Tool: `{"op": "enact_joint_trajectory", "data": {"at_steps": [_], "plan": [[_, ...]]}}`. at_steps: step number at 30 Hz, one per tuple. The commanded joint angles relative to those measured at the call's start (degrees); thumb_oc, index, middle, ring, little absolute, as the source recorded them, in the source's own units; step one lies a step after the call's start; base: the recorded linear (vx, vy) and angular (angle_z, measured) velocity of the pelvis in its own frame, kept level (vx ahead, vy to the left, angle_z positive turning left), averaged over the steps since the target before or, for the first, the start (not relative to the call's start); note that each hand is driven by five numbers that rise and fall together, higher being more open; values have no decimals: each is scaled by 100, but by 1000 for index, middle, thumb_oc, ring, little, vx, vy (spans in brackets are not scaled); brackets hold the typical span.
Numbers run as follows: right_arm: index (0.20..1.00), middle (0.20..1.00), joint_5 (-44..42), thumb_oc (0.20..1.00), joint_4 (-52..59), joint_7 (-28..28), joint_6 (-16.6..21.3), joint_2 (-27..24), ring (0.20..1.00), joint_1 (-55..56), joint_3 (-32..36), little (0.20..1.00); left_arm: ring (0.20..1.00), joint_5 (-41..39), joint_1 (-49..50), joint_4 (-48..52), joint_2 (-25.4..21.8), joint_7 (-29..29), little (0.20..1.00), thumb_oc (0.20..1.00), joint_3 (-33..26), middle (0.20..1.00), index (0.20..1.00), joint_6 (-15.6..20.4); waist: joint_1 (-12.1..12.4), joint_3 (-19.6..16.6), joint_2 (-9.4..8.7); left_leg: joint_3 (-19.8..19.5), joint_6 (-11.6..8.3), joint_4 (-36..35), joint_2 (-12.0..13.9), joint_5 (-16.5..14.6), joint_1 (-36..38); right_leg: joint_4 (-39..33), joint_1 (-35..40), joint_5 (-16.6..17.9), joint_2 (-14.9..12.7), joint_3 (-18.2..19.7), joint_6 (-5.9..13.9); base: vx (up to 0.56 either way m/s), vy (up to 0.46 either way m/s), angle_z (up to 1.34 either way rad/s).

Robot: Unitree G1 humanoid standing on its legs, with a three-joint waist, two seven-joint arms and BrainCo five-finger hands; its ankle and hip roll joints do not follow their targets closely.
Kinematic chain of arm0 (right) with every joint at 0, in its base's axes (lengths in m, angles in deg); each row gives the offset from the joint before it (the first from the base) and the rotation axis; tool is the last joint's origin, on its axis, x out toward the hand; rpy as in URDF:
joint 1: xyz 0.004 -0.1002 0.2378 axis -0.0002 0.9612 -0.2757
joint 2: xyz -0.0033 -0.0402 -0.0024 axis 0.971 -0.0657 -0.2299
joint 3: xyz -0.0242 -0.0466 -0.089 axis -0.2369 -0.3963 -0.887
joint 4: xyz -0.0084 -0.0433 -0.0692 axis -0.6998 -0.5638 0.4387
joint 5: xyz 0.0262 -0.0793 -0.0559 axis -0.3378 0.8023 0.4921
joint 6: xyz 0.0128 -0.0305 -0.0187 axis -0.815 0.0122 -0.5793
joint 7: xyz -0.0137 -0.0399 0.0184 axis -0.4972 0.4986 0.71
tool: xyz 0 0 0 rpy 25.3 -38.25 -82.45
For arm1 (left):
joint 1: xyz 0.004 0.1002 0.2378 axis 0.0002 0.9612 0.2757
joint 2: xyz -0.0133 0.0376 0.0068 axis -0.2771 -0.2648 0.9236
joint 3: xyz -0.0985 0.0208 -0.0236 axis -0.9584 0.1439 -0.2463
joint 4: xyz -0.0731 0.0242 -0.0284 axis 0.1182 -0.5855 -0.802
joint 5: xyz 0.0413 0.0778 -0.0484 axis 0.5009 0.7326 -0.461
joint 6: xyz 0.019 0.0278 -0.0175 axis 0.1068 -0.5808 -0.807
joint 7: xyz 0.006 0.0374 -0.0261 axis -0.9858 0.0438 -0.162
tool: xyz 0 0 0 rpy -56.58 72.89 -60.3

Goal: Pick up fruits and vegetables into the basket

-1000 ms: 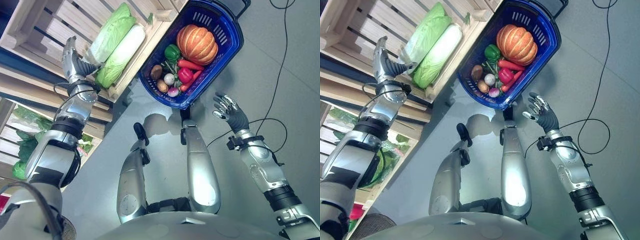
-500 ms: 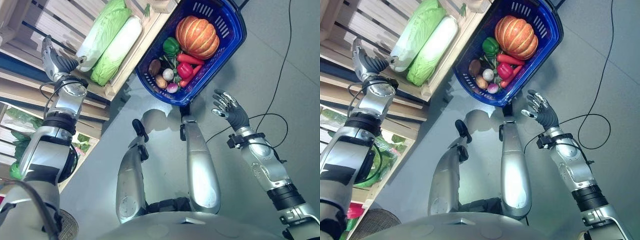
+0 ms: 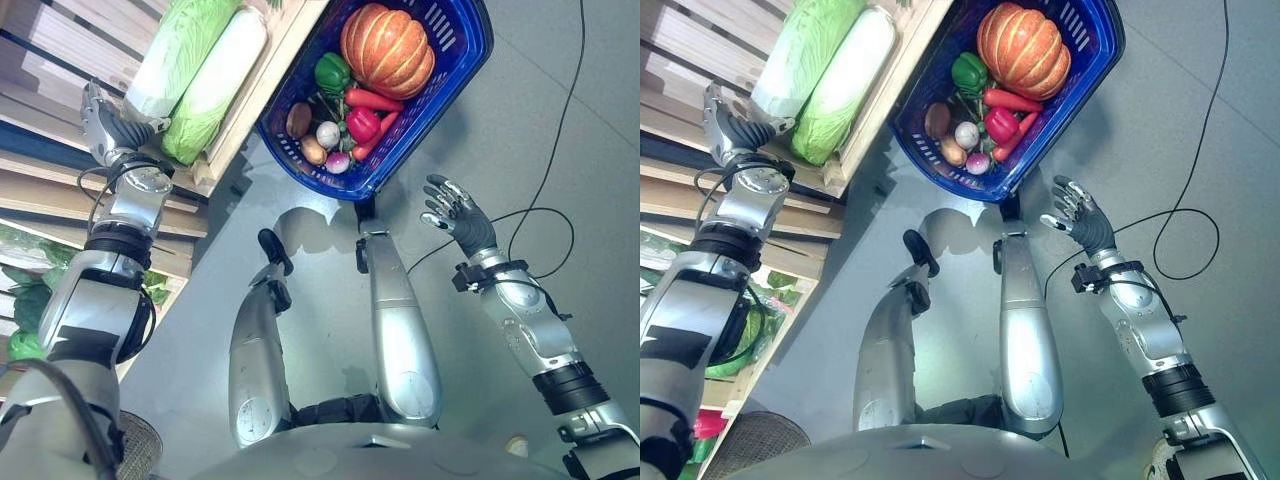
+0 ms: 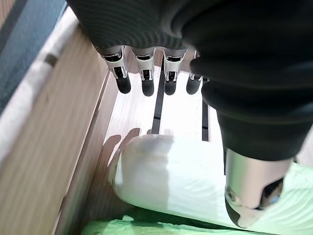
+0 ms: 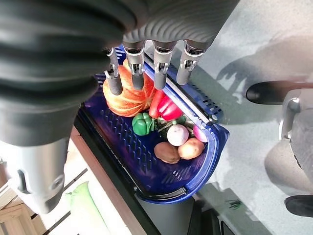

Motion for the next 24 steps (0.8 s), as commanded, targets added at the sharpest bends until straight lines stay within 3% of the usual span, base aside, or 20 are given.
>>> {"op": "enact_joint_trajectory", "data": {"at_steps": [1,14,24], "plan": [[1000,1000,-155,1000,286,-14,90,37,1000,99,-7,1000,1000,-55,-79,-358,-444,-116,1000,1000,-150,1000,1000,-148,-102,-89,-100,247,214,283,-192,-83,-548,382,-152,-640,198,121,349,27,33,-4],[1000,1000,-172,1000,225,-72,23,-11,1000,-22,-30,1000,1000,-199,-274,-748,-523,-57,1000,1000,-22,1000,1000,-293,-151,-89,-65,258,207,450,-214,-173,-770,387,-426,-535,125,237,375,19,46,-2],[1000,1000,-265,1000,169,-46,57,-89,1000,-24,-15,1000,1000,-229,-441,-988,-659,416,1000,1000,136,1000,1000,-63,-202,-89,-22,286,203,534,-220,-201,-906,374,-589,-468,72,304,389,17,45,-2]]}}
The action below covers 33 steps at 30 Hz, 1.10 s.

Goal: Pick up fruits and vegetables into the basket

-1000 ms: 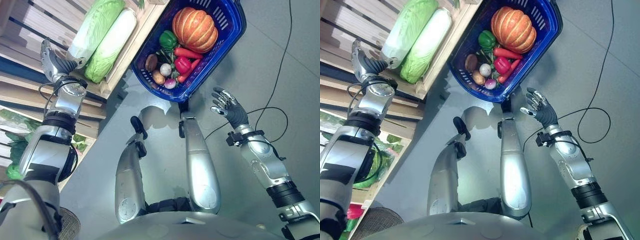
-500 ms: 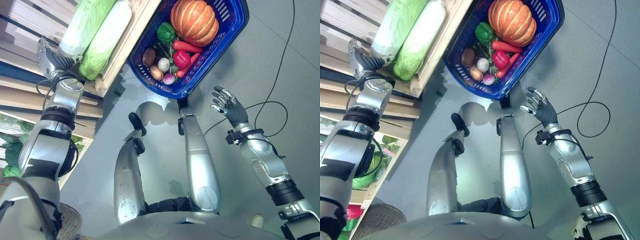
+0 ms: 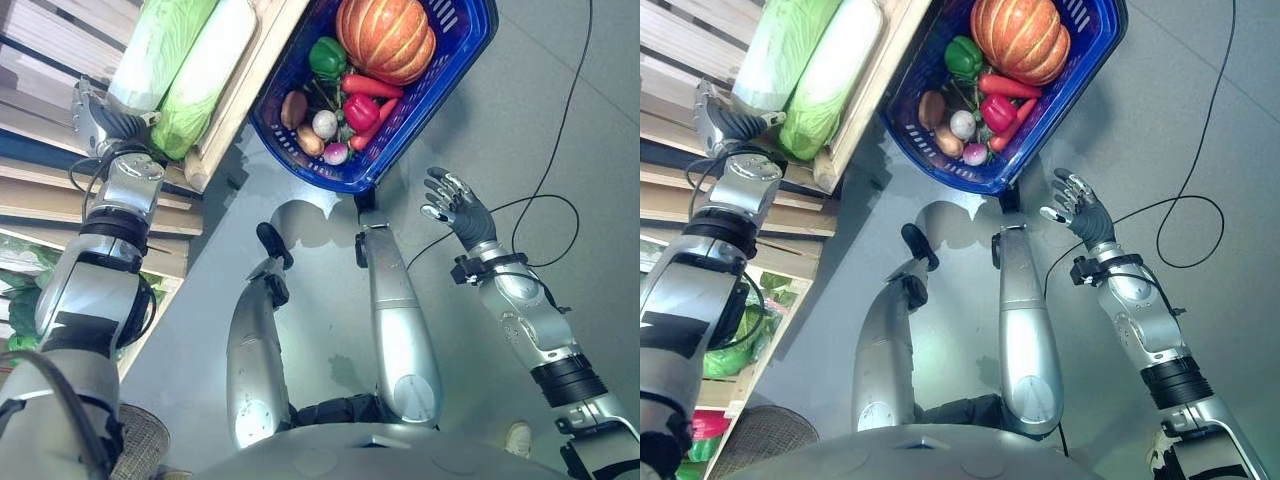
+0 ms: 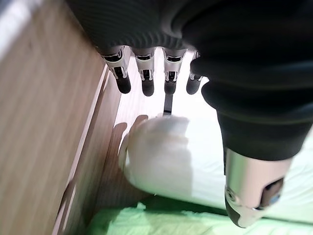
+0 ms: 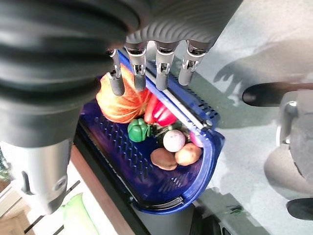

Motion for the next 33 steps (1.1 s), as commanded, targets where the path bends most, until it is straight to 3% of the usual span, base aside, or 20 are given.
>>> {"op": "enact_joint_trajectory", "data": {"at_steps": [1,11,17,26,33], "plan": [[1000,1000,-109,1000,186,9,147,-104,1000,157,-13,1000,1000,-100,145,-203,-577,134,1000,1000,-59,1000,1000,169,-166,-89,-8,145,182,301,-219,-127,-500,171,-74,-456,72,103,374,15,65,-5],[1000,1000,-151,1000,15,123,289,-182,1000,133,-7,1000,1000,-91,-22,-197,-548,466,1000,1000,288,1000,1000,438,-235,-89,48,197,194,376,-229,-158,-679,126,-292,-342,44,230,398,7,39,-2],[1000,1000,-189,1000,-48,131,352,-167,1000,125,-4,1000,1000,-92,-102,-224,-503,446,1000,1000,377,1000,1000,400,-235,-89,32,173,195,425,-245,-177,-738,109,-341,-285,22,246,408,0,0,0],[1000,1000,-215,1000,-184,85,449,-149,1000,65,-84,1000,1000,-574,-194,-523,-534,-175,1000,1000,141,1000,1000,193,-205,-89,11,134,185,475,-247,-189,-813,96,-386,-271,-21,250,402,0,0,0],[1000,1000,-201,1000,-166,-35,476,-97,1000,79,-188,1000,1000,-1034,-178,-508,-524,-842,1000,1000,-336,1000,1000,444,-145,-89,-31,74,186,522,-266,-218,-865,138,-410,-300,-38,231,379,0,0,0]]}}
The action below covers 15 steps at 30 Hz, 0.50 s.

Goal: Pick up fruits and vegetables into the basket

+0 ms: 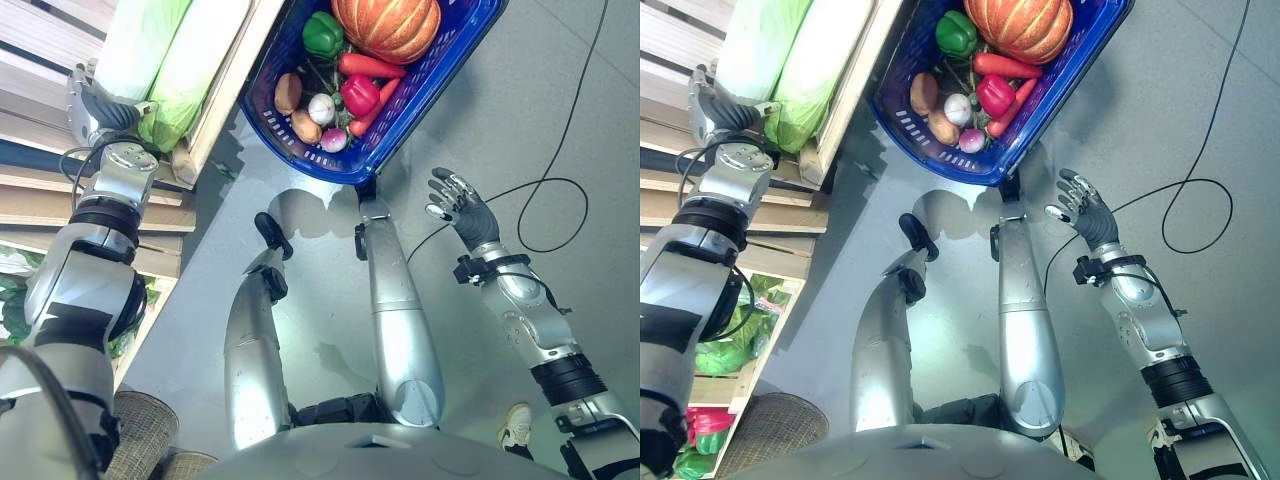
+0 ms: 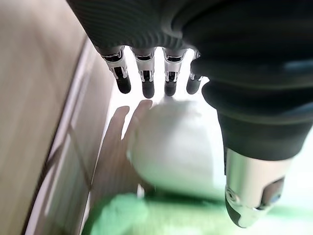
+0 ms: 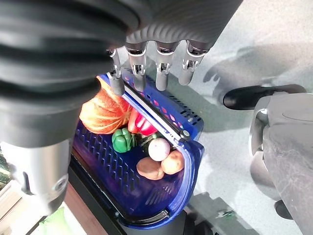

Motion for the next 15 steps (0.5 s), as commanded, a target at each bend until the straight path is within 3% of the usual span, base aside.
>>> {"op": "enact_joint_trajectory", "data": {"at_steps": [1,9,15], "plan": [[1000,1000,-167,1000,87,-44,288,-78,1000,112,-174,1000,1000,-391,104,-264,-392,-510,1000,1000,-583,1000,1000,223,-147,-89,-37,-4,169,391,-244,-180,-522,-19,22,-309,-18,89,381,0,0,0],[1000,1000,-197,1000,131,-87,204,-40,1000,38,-215,1000,1000,-626,116,-324,-311,-294,1000,1000,-666,1000,1000,186,-122,-89,-64,-30,194,449,-274,-212,-637,25,-72,-306,0,81,364,1,0,1],[1000,1000,-239,1000,146,-21,124,-108,1000,-18,-204,1000,1000,-513,108,-624,-303,358,1000,1000,-329,1000,1000,-274,-173,-89,-68,-14,211,505,-273,-230,-699,52,-141,-293,26,131,360,9,11,-2]]}}
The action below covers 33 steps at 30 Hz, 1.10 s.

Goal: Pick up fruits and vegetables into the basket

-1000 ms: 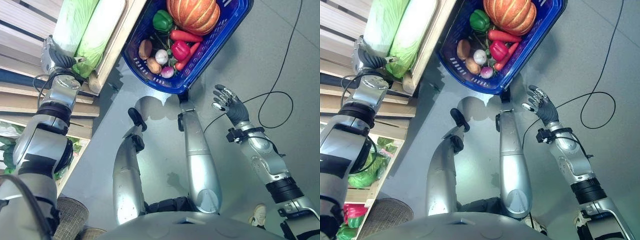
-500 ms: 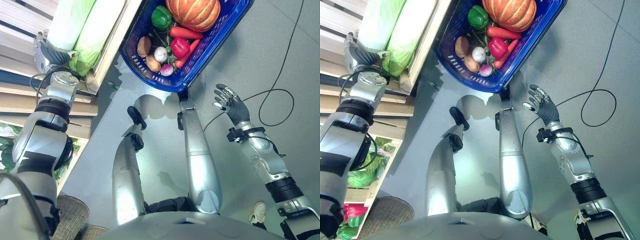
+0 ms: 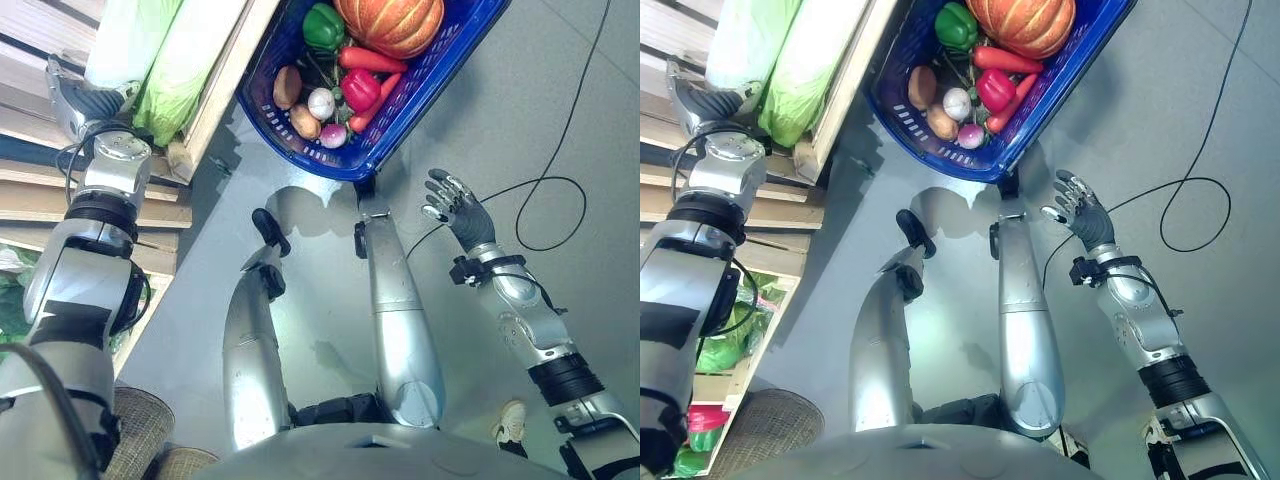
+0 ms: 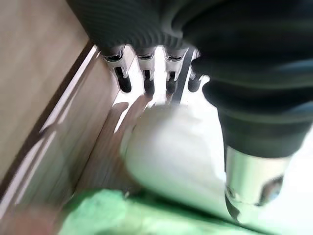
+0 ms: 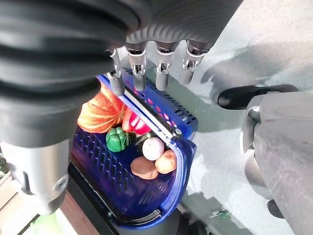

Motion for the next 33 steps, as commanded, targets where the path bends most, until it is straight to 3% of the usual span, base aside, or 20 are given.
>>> {"op": "enact_joint_trajectory", "data": {"at_steps": [1,8,22,23,24,25,33], "plan": [[1000,1000,-236,1000,138,96,72,-125,1000,11,-50,1000,1000,84,216,-637,-347,389,1000,1000,-39,1000,1000,-405,-169,-89,-68,102,218,380,-268,-187,-495,14,-15,-286,17,181,366,18,14,-3],[1000,1000,-303,1000,75,119,91,-225,1000,-74,-85,1000,1000,241,135,-716,-336,578,1000,1000,303,1000,1000,-535,-217,-89,-58,135,202,394,-237,-183,-524,-30,-50,-263,14,226,377,2,1,-2],[1000,1000,-301,1000,16,156,127,-248,1000,-73,-51,1000,1000,-290,13,-855,-307,567,1000,1000,201,1000,1000,-537,-250,-89,-56,125,174,405,-228,-179,-499,-47,-42,-267,1,248,370,2,0,-1],[1000,1000,-305,1000,10,160,129,-252,1000,-73,-46,1000,592,-320,7,-883,-312,572,592,592,193,592,592,-545,-253,-89,-55,126,173,409,-230,-180,-498,-46,-45,-266,-1,250,368,0,0,0],[1000,1000,-298,1000,10,159,131,-258,1000,-75,-45,1000,278,-370,13,-906,-312,531,278,278,176,278,278,-546,-257,-89,-53,128,172,416,-229,-181,-502,-44,-52,-266,-1,254,365,0,0,0],[1000,1000,-293,1000,15,146,132,-264,1000,-76,-54,1000,200,-422,15,-926,-314,497,200,200,162,200,200,-529,-257,-89,-49,126,172,415,-229,-180,-507,-36,-59,-273,-1,259,361,0,0,0],[1000,1000,-275,1000,49,136,120,-269,1000,-22,-29,1000,200,-798,139,-866,-335,266,200,200,-95,200,200,-469,-236,-89,-42,107,171,418,-242,-183,-495,-11,-47,-315,-7,266,352,0,0,0]]}}
